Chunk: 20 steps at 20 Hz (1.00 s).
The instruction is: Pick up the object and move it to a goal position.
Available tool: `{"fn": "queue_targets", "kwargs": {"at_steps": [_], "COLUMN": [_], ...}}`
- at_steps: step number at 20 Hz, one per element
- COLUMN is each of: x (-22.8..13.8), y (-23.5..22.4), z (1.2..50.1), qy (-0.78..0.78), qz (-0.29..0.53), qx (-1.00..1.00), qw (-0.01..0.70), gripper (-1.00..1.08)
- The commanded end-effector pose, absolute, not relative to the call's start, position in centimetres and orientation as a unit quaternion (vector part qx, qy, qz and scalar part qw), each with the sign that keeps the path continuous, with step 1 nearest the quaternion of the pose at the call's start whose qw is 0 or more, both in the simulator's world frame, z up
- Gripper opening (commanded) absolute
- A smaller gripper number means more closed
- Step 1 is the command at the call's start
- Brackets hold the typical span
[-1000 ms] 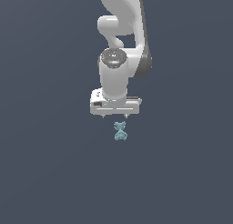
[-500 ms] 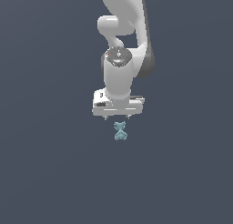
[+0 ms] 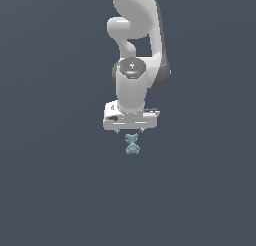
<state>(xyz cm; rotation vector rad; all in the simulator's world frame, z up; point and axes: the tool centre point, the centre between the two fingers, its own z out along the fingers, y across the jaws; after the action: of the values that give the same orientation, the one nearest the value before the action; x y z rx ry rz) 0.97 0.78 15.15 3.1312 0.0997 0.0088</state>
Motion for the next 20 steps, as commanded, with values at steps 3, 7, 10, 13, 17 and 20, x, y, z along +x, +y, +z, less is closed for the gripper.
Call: {"fn": "queue_targets", "kwargs": {"at_steps": [3,7,10,13,17,20], "x": [1.1,1.2,1.2,1.1,1.1,1.1], "y": [1.5,1.9,2.1,2.0,2.0,2.0], "z": [12.7,11.1,10.6,10.6,9.7,8.1], "qy": [0.030,0.029,0.029,0.029,0.029,0.029], "qz": [0.001,0.000,0.000,-0.001,-0.001,0.000], "qx": [1.000,1.000,1.000,1.000,1.000,1.000], "qw": [0.002,0.001,0.000,0.000,0.000,0.000], "gripper": [1.00,1.00,1.00,1.00,1.00,1.00]}}
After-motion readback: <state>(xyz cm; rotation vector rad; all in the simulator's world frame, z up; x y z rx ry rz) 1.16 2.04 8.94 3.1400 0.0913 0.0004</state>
